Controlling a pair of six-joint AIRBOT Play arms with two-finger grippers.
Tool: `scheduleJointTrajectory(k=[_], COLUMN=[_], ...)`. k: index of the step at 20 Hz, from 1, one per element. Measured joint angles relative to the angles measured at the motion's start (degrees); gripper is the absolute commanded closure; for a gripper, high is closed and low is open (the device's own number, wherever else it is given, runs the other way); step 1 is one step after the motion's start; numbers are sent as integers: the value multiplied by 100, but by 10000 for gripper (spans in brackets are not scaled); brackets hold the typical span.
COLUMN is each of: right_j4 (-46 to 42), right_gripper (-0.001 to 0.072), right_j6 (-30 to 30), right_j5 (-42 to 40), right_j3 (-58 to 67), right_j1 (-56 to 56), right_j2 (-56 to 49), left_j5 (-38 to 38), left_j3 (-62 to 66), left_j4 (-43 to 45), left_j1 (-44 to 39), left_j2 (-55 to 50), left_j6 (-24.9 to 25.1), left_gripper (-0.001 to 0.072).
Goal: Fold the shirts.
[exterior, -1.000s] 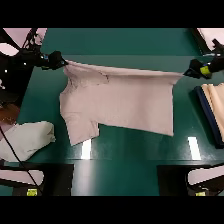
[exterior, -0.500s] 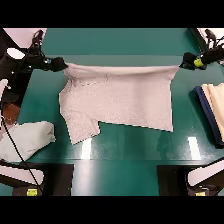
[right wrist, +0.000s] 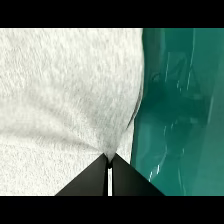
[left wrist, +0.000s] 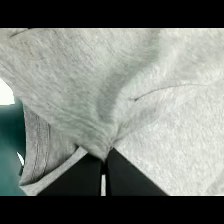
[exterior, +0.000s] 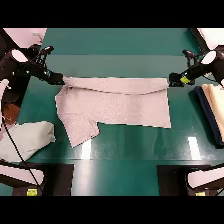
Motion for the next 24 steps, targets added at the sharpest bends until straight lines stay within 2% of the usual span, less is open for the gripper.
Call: scheduleJointTrajectory(k=[1, 2, 3, 4, 9, 12, 19, 24], right_j4=[4, 46, 155, 289, 929, 1058, 1152, 1172], right_gripper=[683, 517, 322, 302, 304, 304, 304, 304], right_j6=[42, 85, 111, 131, 79, -140, -516, -621], right_j5=[-72, -114, -157, -173, 199, 516, 275, 192], right_j3=[-116, -192, -251, -291, -398, -638, -1779, -2085], right_j1=[22, 22, 15, -11, -348, -538, -776, -804], right_j2=[37, 63, 87, 101, 286, 673, 1823, 2076], left_j5=[-55, -96, -133, -170, -658, -828, -417, -42], left_j3=[0, 0, 0, 0, -136, -940, -3838, -4592], left_j4=[83, 179, 262, 369, 721, 756, 234, -304], left_j1=[0, 0, 0, 0, 160, 260, 326, 330], left_j2=[-2, 0, -2, 0, 149, 739, 2503, 2798], left_j6=[-107, -249, -378, -516, -1064, -1270, -1556, -1576], left_gripper=[130, 169, 166, 165, 166, 166, 166, 166])
